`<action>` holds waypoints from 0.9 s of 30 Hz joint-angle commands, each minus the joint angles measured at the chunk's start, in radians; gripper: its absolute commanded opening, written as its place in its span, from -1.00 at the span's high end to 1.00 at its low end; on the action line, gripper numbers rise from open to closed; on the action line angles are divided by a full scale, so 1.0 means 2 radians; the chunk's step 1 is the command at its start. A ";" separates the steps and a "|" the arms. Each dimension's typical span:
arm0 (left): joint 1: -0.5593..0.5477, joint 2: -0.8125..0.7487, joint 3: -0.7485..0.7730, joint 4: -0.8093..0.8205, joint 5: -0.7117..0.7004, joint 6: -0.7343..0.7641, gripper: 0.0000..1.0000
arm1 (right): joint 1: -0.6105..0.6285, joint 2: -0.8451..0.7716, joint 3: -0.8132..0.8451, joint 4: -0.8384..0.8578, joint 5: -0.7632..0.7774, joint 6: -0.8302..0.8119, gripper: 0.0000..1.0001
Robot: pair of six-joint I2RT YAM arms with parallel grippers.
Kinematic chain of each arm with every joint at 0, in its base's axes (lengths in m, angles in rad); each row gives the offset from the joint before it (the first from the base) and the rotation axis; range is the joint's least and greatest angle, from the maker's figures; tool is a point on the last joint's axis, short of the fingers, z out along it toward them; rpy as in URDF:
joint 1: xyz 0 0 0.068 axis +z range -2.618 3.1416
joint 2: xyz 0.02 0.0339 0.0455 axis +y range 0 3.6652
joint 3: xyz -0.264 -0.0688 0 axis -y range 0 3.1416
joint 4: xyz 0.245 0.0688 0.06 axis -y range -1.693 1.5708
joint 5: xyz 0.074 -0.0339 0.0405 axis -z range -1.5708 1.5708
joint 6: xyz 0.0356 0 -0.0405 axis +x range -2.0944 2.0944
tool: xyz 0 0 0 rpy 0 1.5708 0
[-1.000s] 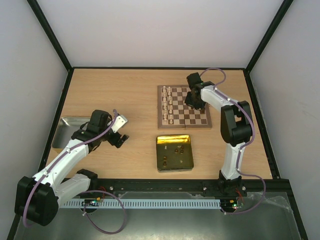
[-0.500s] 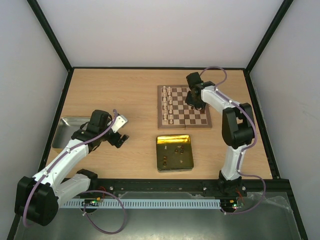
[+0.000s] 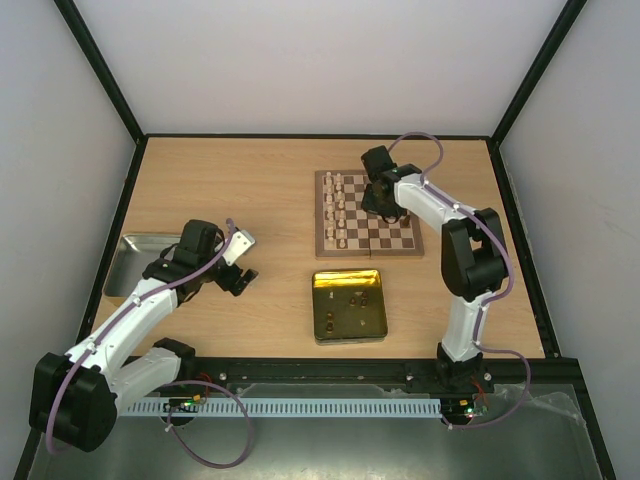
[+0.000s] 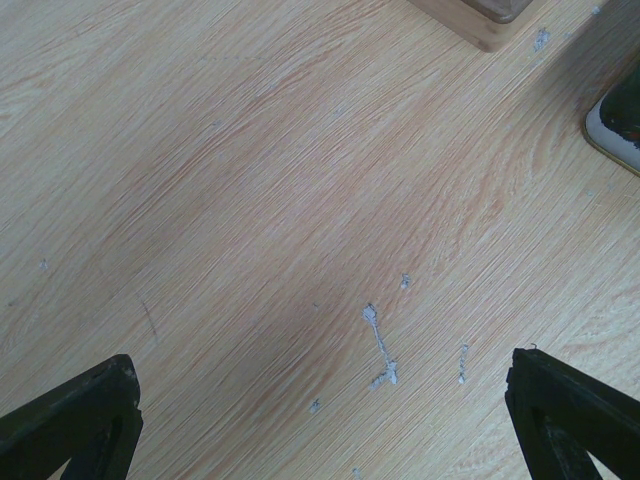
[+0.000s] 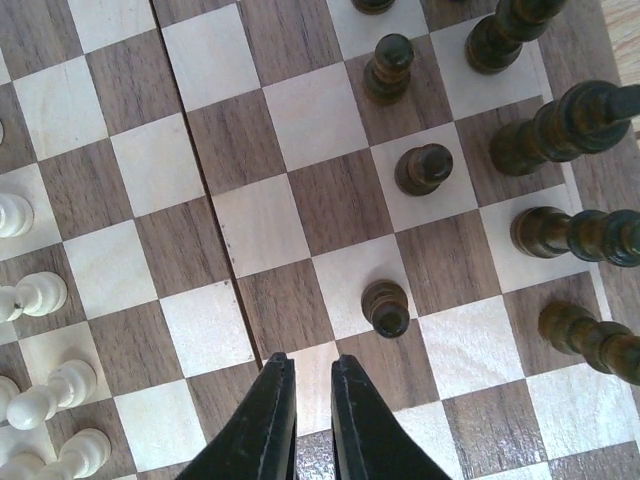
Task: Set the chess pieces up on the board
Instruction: Place the chess piece on the chessboard.
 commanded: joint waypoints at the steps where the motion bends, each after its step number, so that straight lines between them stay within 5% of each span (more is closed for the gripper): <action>1: -0.003 -0.005 -0.007 0.003 0.002 -0.001 -0.98 | 0.000 0.015 0.011 -0.002 -0.007 -0.005 0.79; 27: -0.003 -0.005 -0.007 0.003 0.005 0.000 -0.98 | -0.024 0.063 0.035 0.006 0.000 0.003 0.80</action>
